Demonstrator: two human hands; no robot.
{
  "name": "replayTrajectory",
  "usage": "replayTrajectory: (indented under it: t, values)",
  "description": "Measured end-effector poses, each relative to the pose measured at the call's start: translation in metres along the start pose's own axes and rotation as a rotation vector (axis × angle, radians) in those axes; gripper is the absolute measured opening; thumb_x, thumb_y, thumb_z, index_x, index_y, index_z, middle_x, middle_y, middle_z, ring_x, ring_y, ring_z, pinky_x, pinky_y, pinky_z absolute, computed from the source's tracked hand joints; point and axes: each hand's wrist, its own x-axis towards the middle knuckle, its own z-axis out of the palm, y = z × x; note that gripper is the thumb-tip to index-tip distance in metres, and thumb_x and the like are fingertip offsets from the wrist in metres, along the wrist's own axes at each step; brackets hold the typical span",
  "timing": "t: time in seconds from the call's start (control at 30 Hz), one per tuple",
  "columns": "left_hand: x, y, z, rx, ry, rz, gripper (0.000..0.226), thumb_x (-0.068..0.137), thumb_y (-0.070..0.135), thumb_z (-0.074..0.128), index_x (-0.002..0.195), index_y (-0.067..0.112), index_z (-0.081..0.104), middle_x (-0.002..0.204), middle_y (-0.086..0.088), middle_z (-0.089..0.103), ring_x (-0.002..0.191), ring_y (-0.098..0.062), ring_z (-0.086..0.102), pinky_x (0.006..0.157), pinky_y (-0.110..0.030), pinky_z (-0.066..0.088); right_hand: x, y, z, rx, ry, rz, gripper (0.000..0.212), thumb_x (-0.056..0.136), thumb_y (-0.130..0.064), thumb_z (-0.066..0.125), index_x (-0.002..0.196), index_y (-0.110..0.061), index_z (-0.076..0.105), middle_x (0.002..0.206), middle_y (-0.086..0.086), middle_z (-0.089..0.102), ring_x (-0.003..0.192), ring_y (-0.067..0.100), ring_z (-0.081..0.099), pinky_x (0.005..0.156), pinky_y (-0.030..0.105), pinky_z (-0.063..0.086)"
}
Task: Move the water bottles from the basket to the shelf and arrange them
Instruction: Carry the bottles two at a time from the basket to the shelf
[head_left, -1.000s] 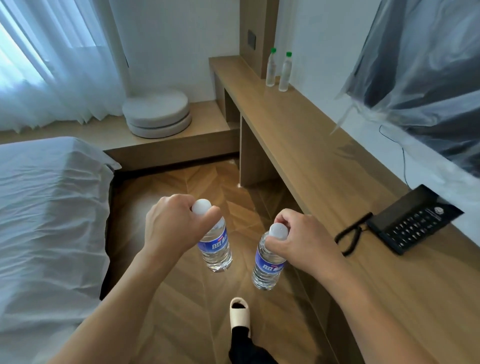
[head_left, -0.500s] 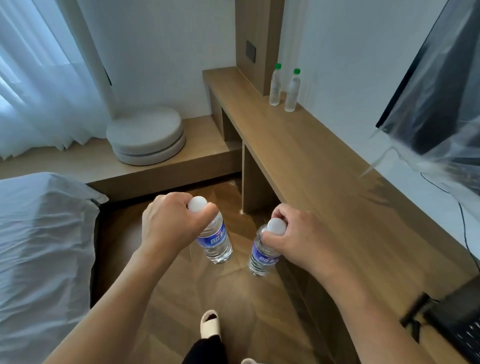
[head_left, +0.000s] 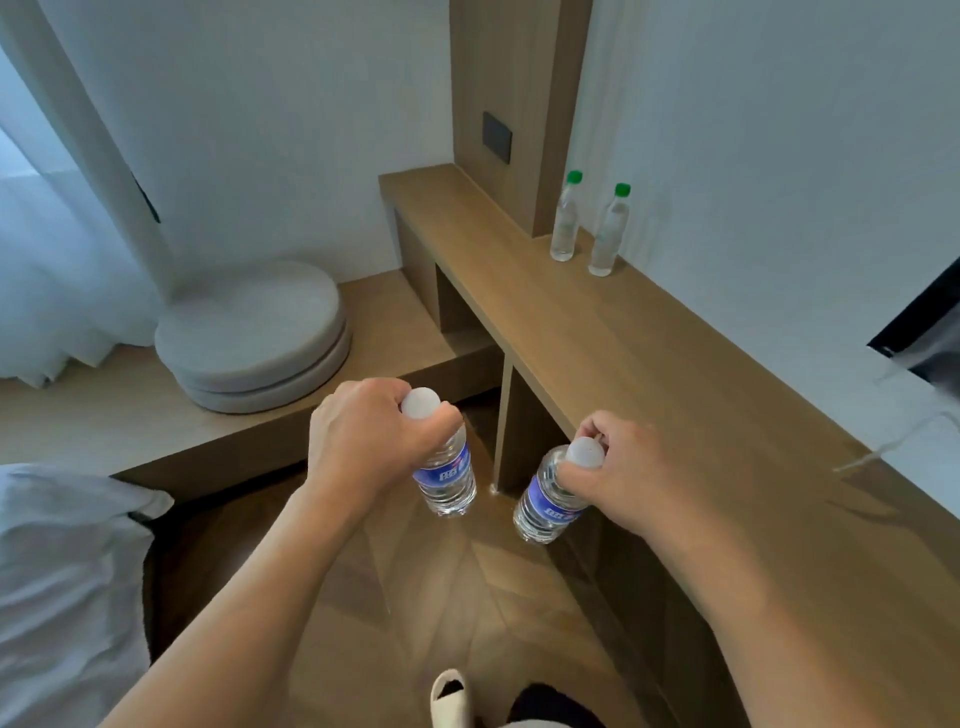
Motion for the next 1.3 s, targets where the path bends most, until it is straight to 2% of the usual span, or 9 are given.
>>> replayTrajectory:
  t: [0.13, 0.33, 0.43, 0.5, 0.67, 0.83, 1.03, 1.1, 1.3]
  values:
    - [0.063, -0.027, 0.005, -0.027, -0.007, 0.015, 0.043, 0.068, 0.058, 0.053, 0.052, 0.018, 0.058, 0.047, 0.004, 0.054, 0.05, -0.015, 0.053, 0.046, -0.024, 0.039, 0.054, -0.028, 0.003, 0.015, 0.004, 0.042, 0.025, 0.065, -0.046, 0.064, 0.079, -0.029, 0.052, 0.076, -0.005, 0.06, 0.071, 0.014, 0.062, 0.061, 0.04, 0.06]
    - [0.176, -0.059, 0.024, -0.023, -0.028, 0.053, 0.044, 0.069, 0.053, 0.056, 0.046, 0.016, 0.052, 0.04, 0.004, 0.046, 0.044, -0.015, 0.05, 0.045, -0.021, 0.032, 0.149, -0.056, 0.004, 0.04, -0.022, 0.09, 0.026, 0.073, -0.044, 0.069, 0.088, -0.029, 0.054, 0.084, -0.005, 0.063, 0.077, 0.015, 0.066, 0.069, 0.039, 0.062]
    - [0.226, -0.065, 0.038, 0.015, -0.027, 0.094, 0.046, 0.073, 0.048, 0.064, 0.045, 0.016, 0.048, 0.04, 0.005, 0.042, 0.042, -0.013, 0.045, 0.045, -0.02, 0.026, 0.198, -0.06, 0.004, 0.048, -0.008, 0.122, 0.026, 0.074, -0.041, 0.071, 0.089, -0.025, 0.055, 0.084, -0.004, 0.064, 0.077, 0.015, 0.066, 0.069, 0.041, 0.061]
    - [0.26, -0.069, 0.051, 0.033, -0.032, 0.098, 0.046, 0.071, 0.051, 0.059, 0.044, 0.016, 0.045, 0.039, 0.004, 0.039, 0.041, -0.014, 0.042, 0.045, -0.02, 0.025, 0.234, -0.06, 0.005, 0.069, 0.017, 0.133, 0.025, 0.074, -0.039, 0.071, 0.086, -0.023, 0.056, 0.081, -0.003, 0.064, 0.076, 0.015, 0.065, 0.067, 0.041, 0.061]
    - [0.341, -0.07, 0.075, 0.018, -0.076, 0.071, 0.047, 0.078, 0.044, 0.063, 0.046, 0.02, 0.039, 0.041, 0.005, 0.034, 0.043, -0.013, 0.036, 0.045, -0.02, 0.022, 0.323, -0.061, 0.002, 0.12, 0.022, 0.169, 0.023, 0.071, -0.036, 0.069, 0.083, -0.023, 0.054, 0.075, -0.002, 0.063, 0.067, 0.015, 0.061, 0.051, 0.031, 0.045]
    - [0.422, -0.068, 0.097, 0.032, -0.102, 0.11, 0.043, 0.08, 0.046, 0.059, 0.05, 0.019, 0.047, 0.045, 0.003, 0.044, 0.045, -0.012, 0.043, 0.045, -0.021, 0.025, 0.395, -0.067, -0.012, 0.147, 0.074, 0.185, 0.021, 0.072, -0.031, 0.069, 0.082, -0.021, 0.054, 0.068, -0.004, 0.057, 0.058, 0.01, 0.049, 0.048, 0.025, 0.035]
    - [0.517, -0.062, 0.135, 0.045, -0.152, 0.179, 0.045, 0.072, 0.055, 0.048, 0.052, 0.014, 0.052, 0.047, -0.001, 0.05, 0.047, -0.015, 0.05, 0.044, -0.022, 0.029, 0.466, -0.07, -0.029, 0.15, 0.126, 0.243, 0.018, 0.074, -0.033, 0.067, 0.083, -0.023, 0.055, 0.076, -0.003, 0.062, 0.067, 0.011, 0.056, 0.05, 0.026, 0.038]
    - [0.547, -0.057, 0.149, 0.038, -0.183, 0.213, 0.045, 0.075, 0.054, 0.053, 0.052, 0.016, 0.049, 0.046, 0.0, 0.049, 0.046, -0.014, 0.048, 0.044, -0.022, 0.028, 0.49, -0.071, -0.031, 0.138, 0.142, 0.269, 0.017, 0.075, -0.033, 0.067, 0.083, -0.023, 0.055, 0.078, -0.004, 0.062, 0.07, 0.01, 0.057, 0.051, 0.025, 0.038]
    - [0.639, -0.046, 0.206, -0.017, -0.29, 0.34, 0.047, 0.08, 0.044, 0.062, 0.049, 0.018, 0.037, 0.043, 0.004, 0.038, 0.042, -0.011, 0.036, 0.045, -0.023, 0.024, 0.565, -0.066, -0.029, 0.12, 0.238, 0.386, 0.019, 0.072, -0.036, 0.069, 0.082, -0.027, 0.055, 0.079, -0.006, 0.063, 0.074, 0.014, 0.061, 0.063, 0.037, 0.052]
